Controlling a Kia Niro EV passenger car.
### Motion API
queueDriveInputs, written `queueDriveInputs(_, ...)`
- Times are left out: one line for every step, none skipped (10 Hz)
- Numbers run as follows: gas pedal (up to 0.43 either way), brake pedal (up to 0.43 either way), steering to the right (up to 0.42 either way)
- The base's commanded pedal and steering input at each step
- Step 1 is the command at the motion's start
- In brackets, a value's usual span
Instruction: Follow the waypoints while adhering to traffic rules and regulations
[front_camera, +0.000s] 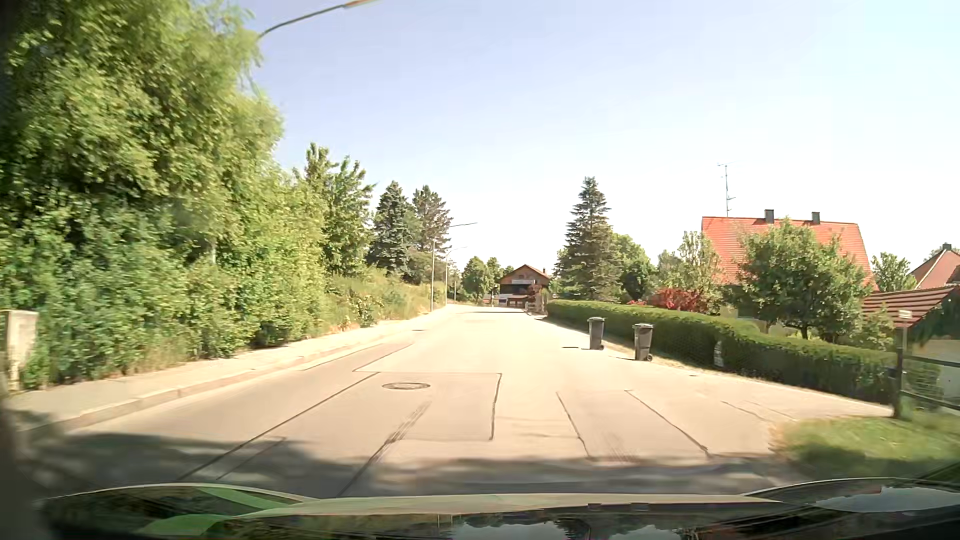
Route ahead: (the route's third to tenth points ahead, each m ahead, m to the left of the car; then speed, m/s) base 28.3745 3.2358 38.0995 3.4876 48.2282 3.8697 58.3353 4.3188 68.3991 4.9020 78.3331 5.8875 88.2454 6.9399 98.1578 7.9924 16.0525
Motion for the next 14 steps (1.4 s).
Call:
queueDriveInputs(0.177,0.0,-0.005)
queueDriveInputs(0.177,0.0,-0.005)
queueDriveInputs(0.177,0.0,-0.004)
queueDriveInputs(0.177,0.0,-0.004)
queueDriveInputs(0.177,0.0,-0.003)
queueDriveInputs(0.177,0.0,-0.003)
queueDriveInputs(0.189,0.0,-0.001)
queueDriveInputs(0.189,0.0,-0.001)
queueDriveInputs(0.189,0.0,-0.001)
queueDriveInputs(0.189,0.0,-0.001)
queueDriveInputs(0.189,0.0,-0.001)
queueDriveInputs(0.189,0.0,-0.002)
queueDriveInputs(0.197,0.0,-0.001)
queueDriveInputs(0.197,0.0,-0.001)
